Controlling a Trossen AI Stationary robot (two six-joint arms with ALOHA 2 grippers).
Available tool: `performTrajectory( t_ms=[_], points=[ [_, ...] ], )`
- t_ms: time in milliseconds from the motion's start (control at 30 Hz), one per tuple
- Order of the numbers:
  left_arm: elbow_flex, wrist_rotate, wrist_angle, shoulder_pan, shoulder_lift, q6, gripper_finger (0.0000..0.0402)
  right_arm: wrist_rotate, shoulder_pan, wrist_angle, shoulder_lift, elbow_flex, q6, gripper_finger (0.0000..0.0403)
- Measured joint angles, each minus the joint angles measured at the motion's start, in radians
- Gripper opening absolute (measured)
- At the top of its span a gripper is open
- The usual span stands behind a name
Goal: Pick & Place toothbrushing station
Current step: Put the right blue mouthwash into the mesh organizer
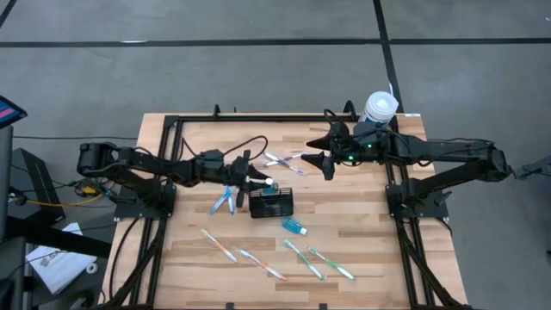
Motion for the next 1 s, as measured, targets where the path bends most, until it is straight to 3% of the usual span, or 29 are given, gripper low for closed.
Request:
performTrajectory(
  t_ms=[400, 1000],
  points=[
    [0.000, -0.074, 0.166, -0.099, 0.129, -0.070, 0.0081, 0.000, 0.000, 0.000, 0.000, 0.000, -0.008, 0.0275],
    [0.000, -0.117, 0.308, -0.096, 0.319, -0.010, 0.0081, -0.004, 0.003, 0.000, 0.000, 0.000, -0.044, 0.0275]
  ],
)
